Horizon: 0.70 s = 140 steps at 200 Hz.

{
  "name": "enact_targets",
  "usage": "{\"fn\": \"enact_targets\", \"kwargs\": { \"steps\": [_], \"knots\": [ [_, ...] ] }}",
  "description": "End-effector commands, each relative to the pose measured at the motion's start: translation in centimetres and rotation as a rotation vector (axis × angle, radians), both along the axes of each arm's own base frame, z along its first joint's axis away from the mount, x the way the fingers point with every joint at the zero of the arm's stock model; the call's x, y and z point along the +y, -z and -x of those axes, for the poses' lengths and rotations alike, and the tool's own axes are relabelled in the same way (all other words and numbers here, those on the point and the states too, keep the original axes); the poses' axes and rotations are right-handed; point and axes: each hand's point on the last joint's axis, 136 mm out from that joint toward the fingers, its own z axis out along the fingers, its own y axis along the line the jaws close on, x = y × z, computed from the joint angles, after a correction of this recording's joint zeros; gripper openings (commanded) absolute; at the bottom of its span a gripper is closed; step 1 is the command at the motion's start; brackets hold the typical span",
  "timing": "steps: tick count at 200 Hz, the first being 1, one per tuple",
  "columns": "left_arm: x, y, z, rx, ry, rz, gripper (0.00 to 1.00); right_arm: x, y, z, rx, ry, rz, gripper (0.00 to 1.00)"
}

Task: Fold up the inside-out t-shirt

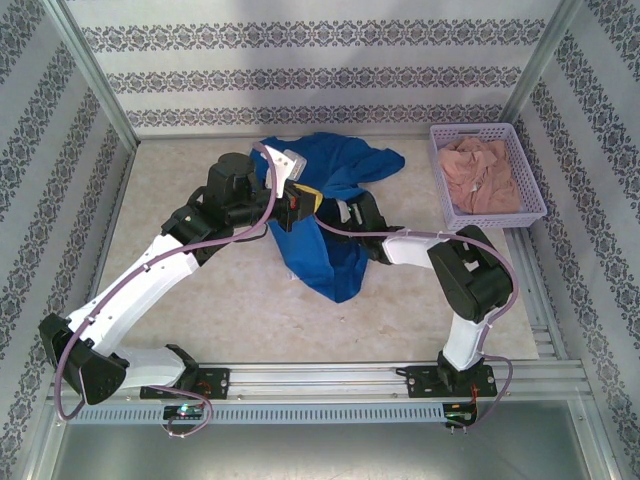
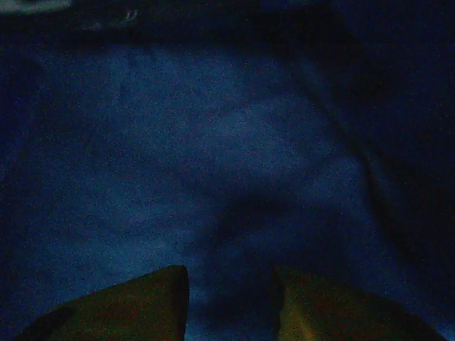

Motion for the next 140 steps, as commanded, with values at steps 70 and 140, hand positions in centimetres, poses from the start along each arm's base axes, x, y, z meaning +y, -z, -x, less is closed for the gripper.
{"fn": "enact_targets", "kwargs": {
  "steps": [70, 140],
  "knots": [
    [-4.2, -10.4, 4.3, -0.198, 0.182, 0.159, 0.0, 0.3, -1.0, -1.4, -0.099, -0.025, 0.229, 0.41],
    [-6.6, -13.7, 5.7, -0.264, 0.257, 0.161, 0.0, 0.6, 1.8, 0.2, 0.035, -0.049, 0.313, 0.53]
  ]
}}
